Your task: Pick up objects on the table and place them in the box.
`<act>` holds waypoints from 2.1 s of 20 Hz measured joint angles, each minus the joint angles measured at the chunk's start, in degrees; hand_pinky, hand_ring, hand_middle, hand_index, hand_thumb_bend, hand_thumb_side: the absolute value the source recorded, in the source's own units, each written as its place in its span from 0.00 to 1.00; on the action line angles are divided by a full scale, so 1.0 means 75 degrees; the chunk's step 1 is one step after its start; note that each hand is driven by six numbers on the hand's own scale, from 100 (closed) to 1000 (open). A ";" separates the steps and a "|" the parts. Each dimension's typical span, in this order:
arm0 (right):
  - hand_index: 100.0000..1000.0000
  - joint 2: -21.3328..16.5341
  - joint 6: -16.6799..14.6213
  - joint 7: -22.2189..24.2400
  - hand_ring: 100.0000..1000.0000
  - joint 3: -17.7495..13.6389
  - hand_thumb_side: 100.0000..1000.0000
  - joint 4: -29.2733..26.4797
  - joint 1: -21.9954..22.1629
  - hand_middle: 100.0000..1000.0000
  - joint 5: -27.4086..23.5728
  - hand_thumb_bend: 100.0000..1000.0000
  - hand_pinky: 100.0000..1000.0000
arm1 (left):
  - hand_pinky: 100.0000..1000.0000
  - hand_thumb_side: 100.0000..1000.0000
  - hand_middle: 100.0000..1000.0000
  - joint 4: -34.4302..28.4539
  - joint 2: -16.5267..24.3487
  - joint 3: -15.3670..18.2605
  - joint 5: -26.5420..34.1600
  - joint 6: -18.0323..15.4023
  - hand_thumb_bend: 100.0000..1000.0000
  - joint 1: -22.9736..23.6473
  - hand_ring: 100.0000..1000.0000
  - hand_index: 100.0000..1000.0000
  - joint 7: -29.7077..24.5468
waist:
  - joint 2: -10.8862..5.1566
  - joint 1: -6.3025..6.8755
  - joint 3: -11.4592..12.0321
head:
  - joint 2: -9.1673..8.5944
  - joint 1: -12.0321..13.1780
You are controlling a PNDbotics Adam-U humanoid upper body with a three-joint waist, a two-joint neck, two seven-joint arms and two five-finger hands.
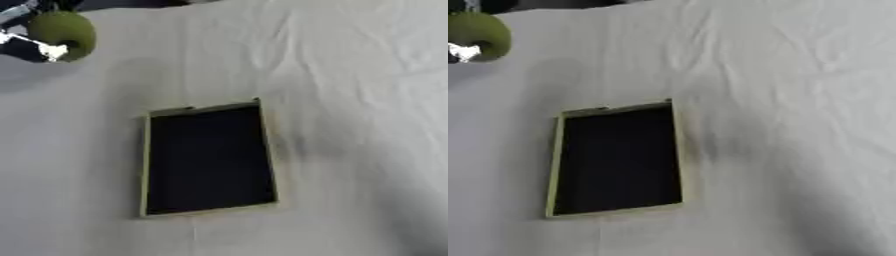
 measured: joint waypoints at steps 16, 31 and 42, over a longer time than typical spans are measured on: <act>0.80 -0.0004 -0.0095 -0.0233 0.88 -0.0096 0.45 0.0000 0.0020 0.54 0.0030 0.00 0.74 | 0.20 0.06 0.32 -0.4534 -0.0851 -0.1756 0.1811 -0.0445 0.00 0.1044 0.41 0.39 0.0445 | -0.0041 -0.0055 0.0057 | -0.0017 -0.0267; 0.80 -0.0101 -0.0068 -0.0393 0.87 -0.0138 0.46 0.0000 0.0060 0.54 0.0060 0.00 0.73 | 0.16 0.21 0.30 -0.5720 -0.1949 -0.2534 0.2828 0.0332 0.00 0.1939 0.39 0.38 -0.0332 | -0.0254 -0.0012 0.0234 | 0.0070 -0.0558; 0.79 -0.0161 -0.0070 -0.0471 0.87 -0.0141 0.46 0.0000 0.0062 0.54 0.0064 0.00 0.73 | 0.15 0.21 0.31 -0.5684 -0.2260 -0.2612 0.3096 0.1005 0.00 0.2713 0.40 0.38 -0.1005 | -0.0289 0.0020 0.0291 | 0.0159 -0.0765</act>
